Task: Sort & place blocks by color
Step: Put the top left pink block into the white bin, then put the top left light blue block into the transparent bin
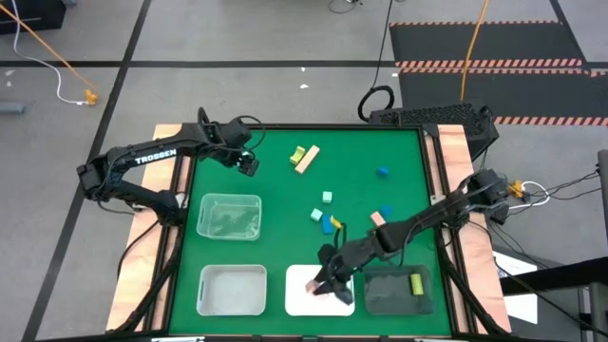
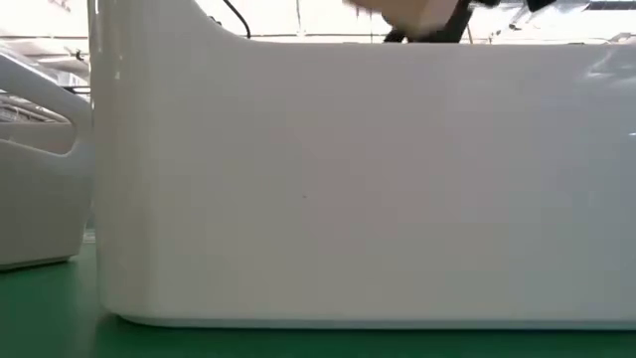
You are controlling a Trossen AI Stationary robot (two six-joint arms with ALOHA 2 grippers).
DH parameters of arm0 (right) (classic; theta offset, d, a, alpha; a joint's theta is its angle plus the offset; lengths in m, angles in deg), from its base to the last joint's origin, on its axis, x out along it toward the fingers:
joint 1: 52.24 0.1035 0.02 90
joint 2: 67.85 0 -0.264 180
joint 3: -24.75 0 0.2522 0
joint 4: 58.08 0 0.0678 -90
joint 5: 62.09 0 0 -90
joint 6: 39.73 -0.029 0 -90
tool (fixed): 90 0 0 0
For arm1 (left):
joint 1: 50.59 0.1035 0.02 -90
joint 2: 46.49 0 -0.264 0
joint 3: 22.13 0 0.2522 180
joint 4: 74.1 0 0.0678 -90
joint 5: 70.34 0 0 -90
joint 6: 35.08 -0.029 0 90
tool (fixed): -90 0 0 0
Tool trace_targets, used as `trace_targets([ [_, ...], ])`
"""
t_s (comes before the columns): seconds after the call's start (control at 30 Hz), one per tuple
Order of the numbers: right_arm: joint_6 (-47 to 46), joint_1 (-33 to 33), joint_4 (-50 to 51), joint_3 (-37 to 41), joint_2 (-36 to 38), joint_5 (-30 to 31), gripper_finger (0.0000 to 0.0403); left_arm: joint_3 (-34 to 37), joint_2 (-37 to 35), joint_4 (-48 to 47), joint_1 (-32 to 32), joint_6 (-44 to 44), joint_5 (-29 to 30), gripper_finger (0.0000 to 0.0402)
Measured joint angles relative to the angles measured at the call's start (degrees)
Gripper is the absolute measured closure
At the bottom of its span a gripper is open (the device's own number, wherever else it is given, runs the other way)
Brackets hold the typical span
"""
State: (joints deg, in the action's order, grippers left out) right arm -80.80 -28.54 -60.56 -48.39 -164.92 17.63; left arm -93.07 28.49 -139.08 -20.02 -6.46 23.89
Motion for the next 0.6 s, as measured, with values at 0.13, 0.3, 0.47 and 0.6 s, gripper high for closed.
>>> trace_targets([
  [0.13, 2.72, 0.24, 6.36, -3.65, -2.54, 1.52, 0.0267, 0.00, 0.00, -0.01, 0.00, -0.36, 0.00, 0.0147],
  [0.3, 3.06, 0.40, 9.32, -4.76, -3.89, 1.53, 0.0247, 0.01, 0.00, 0.03, -0.01, -1.76, 0.57, 0.0147],
  [0.47, 5.49, 0.42, 10.94, -4.76, -3.81, 1.53, 0.0213, 0.01, 0.00, 0.34, 0.35, -1.95, 3.79, 0.0147],
  [0.6, 8.94, 0.06, 11.01, -4.76, -3.61, 1.42, 0.0182, 0.00, 0.00, 0.50, 1.04, -3.42, 4.17, 0.0147],
])
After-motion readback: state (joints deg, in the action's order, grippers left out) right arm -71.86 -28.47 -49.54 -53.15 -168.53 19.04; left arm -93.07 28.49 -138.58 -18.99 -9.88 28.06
